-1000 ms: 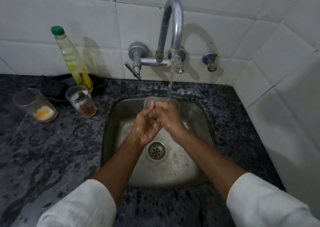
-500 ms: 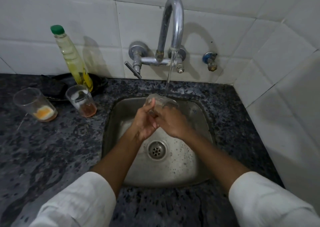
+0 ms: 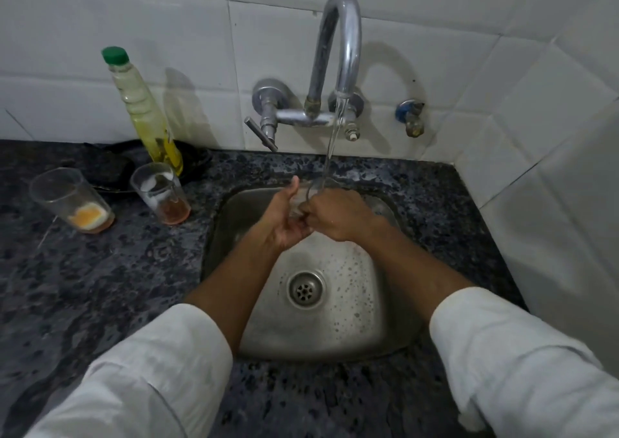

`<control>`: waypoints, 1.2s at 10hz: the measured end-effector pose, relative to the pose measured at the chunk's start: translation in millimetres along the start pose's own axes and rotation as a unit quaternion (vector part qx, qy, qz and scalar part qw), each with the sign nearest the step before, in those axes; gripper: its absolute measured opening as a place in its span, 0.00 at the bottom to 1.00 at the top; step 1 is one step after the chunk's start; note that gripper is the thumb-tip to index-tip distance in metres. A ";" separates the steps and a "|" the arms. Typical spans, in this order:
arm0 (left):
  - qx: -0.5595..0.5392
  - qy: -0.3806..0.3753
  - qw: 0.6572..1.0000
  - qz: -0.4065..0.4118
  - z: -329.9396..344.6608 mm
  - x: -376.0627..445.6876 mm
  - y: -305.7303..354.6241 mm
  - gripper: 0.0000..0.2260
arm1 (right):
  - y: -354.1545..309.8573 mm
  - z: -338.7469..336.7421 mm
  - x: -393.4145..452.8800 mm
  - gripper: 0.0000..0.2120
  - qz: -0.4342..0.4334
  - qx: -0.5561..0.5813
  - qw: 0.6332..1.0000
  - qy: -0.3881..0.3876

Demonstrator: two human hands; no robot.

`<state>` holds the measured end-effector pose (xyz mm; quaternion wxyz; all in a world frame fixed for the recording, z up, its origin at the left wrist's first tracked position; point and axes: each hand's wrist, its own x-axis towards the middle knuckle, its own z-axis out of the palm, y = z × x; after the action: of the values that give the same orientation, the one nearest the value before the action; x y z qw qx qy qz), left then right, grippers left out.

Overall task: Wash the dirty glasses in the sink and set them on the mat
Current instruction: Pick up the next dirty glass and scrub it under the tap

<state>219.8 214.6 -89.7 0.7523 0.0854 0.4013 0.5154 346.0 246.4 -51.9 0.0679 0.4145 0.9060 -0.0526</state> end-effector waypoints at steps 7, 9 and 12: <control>0.021 -0.013 0.999 0.038 -5.7 21.5 11.3 0.23 | -7.7 -0.1 7.7 0.11 0.035 0.153 0.987 0.020; -0.033 -0.044 0.995 0.088 -5.5 18.9 -7.6 0.19 | -24.7 -1.6 20.2 0.08 0.193 0.593 0.769 0.139; 0.014 -0.062 0.994 0.086 -9.6 19.7 -8.2 0.24 | -13.4 1.3 5.9 0.11 0.068 0.250 0.960 0.103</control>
<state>221.9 224.8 -110.7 0.7277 0.1616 0.3518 0.5662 332.1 241.8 -53.6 -0.1284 0.4823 0.8356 -0.2296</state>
